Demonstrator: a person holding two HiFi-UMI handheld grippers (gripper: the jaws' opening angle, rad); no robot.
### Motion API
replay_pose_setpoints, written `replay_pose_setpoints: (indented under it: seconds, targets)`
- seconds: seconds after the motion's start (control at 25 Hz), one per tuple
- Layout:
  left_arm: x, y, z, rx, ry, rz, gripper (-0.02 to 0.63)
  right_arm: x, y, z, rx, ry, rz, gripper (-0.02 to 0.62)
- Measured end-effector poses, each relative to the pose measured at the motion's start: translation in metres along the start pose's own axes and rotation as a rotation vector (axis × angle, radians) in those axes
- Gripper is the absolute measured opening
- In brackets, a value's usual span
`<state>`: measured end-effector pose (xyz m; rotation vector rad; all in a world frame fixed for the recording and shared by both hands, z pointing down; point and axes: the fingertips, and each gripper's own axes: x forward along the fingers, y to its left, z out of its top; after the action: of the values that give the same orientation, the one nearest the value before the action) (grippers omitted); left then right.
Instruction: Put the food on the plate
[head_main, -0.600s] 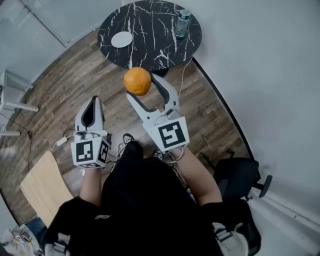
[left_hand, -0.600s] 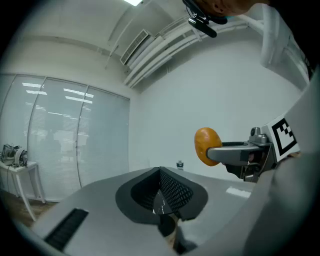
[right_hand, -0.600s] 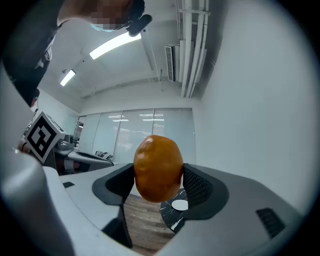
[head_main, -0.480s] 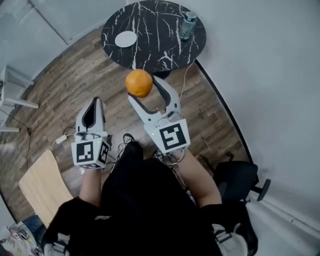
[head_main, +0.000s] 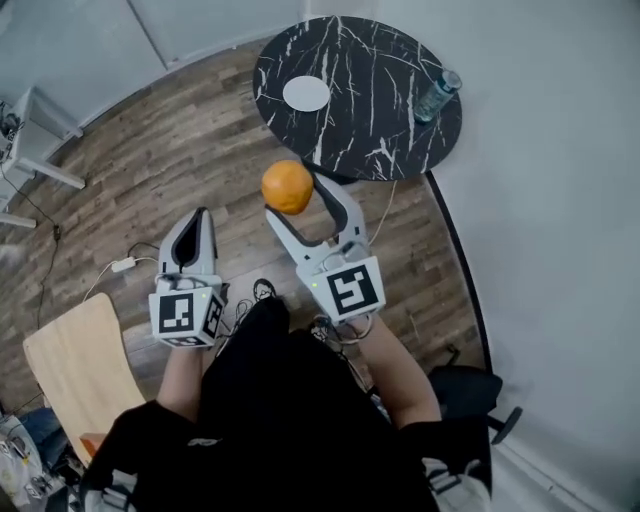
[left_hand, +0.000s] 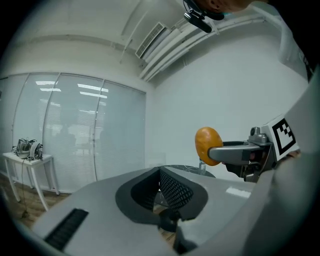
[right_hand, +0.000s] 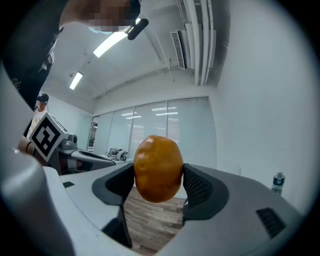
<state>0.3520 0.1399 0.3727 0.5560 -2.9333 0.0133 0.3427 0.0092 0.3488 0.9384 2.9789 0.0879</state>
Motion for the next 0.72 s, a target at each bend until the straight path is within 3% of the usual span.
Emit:
replay_pose_setpoints:
  seconds: [0.36, 0.72]
  targets:
    - [0.004, 0.143, 0.02, 0.001, -0.021, 0.143, 0.0, 0.134, 0.051, 0.026, -0.002, -0.048, 0.105, 0.296]
    - [0.02, 0.207, 0.007, -0.053, 0.009, 0.19, 0.0, 0.205, 0.071, 0.016, -0.016, -0.012, 0.159, 0.296]
